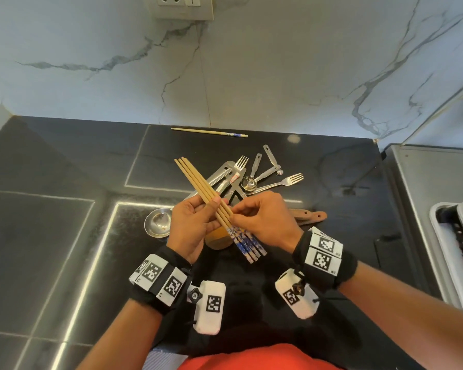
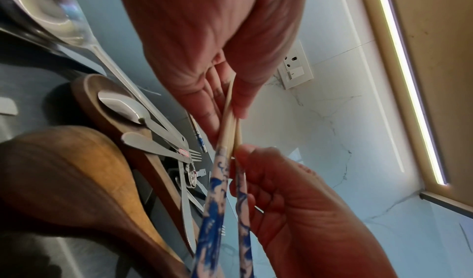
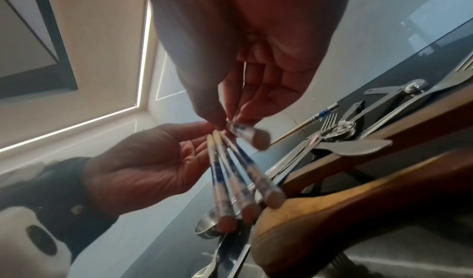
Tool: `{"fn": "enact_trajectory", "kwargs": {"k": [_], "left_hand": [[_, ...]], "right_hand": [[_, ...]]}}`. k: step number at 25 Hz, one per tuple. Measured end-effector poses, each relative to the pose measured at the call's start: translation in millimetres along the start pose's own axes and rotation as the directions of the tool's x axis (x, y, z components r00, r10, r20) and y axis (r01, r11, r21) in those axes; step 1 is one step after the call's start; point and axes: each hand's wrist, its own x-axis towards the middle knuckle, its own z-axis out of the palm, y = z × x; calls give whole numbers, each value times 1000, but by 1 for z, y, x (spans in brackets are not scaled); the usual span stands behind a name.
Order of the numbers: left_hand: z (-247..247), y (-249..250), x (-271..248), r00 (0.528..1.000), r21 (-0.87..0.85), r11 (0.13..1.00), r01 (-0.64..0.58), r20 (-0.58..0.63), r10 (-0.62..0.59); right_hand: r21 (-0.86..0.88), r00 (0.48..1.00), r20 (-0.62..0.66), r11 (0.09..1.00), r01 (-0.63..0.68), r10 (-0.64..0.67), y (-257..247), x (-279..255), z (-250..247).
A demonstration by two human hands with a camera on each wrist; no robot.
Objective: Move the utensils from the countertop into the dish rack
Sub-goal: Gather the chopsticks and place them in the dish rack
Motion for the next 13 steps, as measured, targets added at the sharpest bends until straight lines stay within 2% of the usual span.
{"fn": "enact_trajectory", "kwargs": {"k": [3, 7, 10, 13], "left_hand": [[-8, -2, -3, 1000, 23, 1000, -6, -31, 7], [-20, 4, 0, 994, 79, 996, -38, -103, 47], [-36, 19, 8, 986, 48, 997, -65, -150, 71], [-54, 34, 18, 972, 27, 995, -98, -212, 102]], "right_hand": [[-79, 997, 77, 997, 11, -4, -2, 0, 6], [-279, 966, 260, 956, 87, -12, -9, 29, -3], [-430, 966, 256, 891, 147, -36, -11, 88, -24], [-599, 979, 200, 785, 155, -41, -4, 177, -39]]}}
